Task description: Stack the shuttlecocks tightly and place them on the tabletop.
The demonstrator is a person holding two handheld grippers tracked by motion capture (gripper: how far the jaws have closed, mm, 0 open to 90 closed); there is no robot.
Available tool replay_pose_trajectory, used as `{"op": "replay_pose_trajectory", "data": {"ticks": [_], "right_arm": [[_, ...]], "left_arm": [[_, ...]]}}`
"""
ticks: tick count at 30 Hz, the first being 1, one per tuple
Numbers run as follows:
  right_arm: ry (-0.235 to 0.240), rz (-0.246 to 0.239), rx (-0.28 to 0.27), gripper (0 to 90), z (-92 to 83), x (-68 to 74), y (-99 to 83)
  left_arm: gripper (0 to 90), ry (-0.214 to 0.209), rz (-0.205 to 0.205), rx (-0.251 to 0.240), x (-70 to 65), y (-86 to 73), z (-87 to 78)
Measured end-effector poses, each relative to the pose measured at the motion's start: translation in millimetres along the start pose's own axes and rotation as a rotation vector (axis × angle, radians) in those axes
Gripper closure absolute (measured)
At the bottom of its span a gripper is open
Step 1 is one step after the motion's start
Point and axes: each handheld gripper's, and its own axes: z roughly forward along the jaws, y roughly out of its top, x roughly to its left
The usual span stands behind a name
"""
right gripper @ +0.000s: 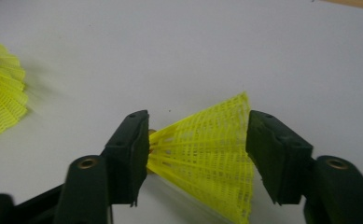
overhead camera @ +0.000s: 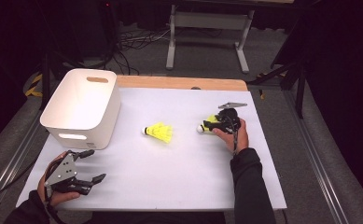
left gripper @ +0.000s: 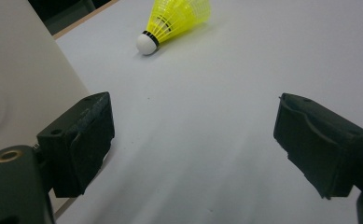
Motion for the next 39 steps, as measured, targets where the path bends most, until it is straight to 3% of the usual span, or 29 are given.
{"op": "replay_pose_trajectory", "data": {"ticks": [6,13,17,26,33,39], "right_arm": [[0.082,0.048,-0.024,69.8,-7.7,-4.4,-2.9],[0.167,0.03,-0.046,88.5,-20.8,1.6,-5.3],[0.188,0.005,-0.05,89.4,-25.9,7.2,-9.8],[0.226,-0.017,-0.132,89.5,-37.4,26.4,-15.3],[0.264,-0.078,-0.199,89.6,-45.4,54.6,-14.7],[0.278,-0.159,-0.191,89.6,-47.2,79.9,-15.2]], "left_arm": [[13.2,0.004,0.001,0.002,-0.4,0.4,-0.1],[13.3,0.006,0.004,0.002,-0.6,0.7,-0.4],[13.3,0.009,0.003,-0.001,-1.0,0.9,-0.4],[13.3,0.011,0.003,-0.001,-1.0,1.0,-0.4],[13.3,0.017,0.003,-0.003,-1.1,0.9,-1.3],[13.3,0.019,0.013,0.0,-1.7,1.7,-2.8]]}}
